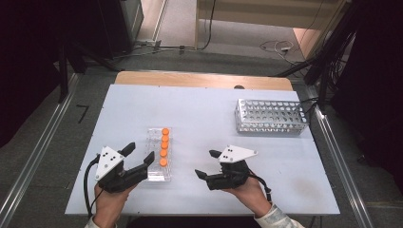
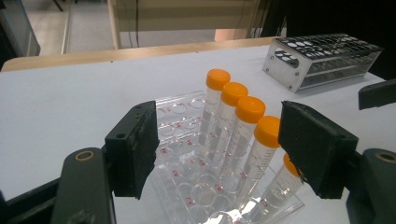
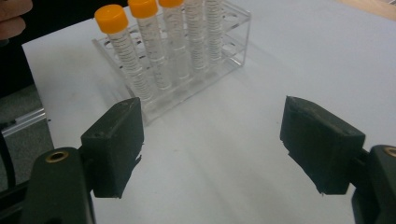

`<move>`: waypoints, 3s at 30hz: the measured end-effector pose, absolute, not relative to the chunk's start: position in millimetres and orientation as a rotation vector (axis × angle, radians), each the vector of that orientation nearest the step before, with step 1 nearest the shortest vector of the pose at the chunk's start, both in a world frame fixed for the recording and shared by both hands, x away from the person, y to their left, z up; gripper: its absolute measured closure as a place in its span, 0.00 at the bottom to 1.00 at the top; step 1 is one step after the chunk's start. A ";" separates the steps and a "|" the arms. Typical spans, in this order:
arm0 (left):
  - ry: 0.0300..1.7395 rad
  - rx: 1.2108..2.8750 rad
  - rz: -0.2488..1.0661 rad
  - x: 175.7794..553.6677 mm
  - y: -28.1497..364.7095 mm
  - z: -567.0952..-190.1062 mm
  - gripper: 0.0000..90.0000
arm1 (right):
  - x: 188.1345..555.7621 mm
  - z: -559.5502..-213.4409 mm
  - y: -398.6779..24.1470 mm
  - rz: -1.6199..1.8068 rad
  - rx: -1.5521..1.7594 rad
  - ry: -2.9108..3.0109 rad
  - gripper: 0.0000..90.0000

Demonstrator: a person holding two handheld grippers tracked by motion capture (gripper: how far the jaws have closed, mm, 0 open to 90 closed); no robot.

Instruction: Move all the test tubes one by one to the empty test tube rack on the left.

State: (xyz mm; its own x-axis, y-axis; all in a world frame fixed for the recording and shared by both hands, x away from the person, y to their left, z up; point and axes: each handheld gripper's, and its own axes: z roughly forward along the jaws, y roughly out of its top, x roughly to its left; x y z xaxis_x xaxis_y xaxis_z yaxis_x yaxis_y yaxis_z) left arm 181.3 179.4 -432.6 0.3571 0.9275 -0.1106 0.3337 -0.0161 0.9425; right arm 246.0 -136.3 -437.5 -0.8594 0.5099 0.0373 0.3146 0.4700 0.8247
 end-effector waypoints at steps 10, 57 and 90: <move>1.205 1.546 0.731 180.9 190.2 -436.2 0.30 | 251.1 -433.8 -159.6 1.332 0.777 2.443 0.23; 1.381 1.509 0.768 182.9 228.2 -468.2 0.23 | 258.9 -446.6 -258.3 1.235 1.037 2.252 0.22; 1.432 1.474 0.771 178.1 242.6 -472.7 0.23 | 262.8 -462.6 -342.1 1.124 1.311 2.043 0.22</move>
State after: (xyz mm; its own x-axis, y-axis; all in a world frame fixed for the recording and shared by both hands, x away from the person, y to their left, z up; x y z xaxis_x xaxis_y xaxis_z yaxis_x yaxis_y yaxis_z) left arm 178.1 242.6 -472.7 0.1300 0.9792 -0.1557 0.4096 0.0899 0.9078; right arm 262.8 -342.1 -462.6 -0.4386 0.8975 0.0467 0.5197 0.2109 0.8279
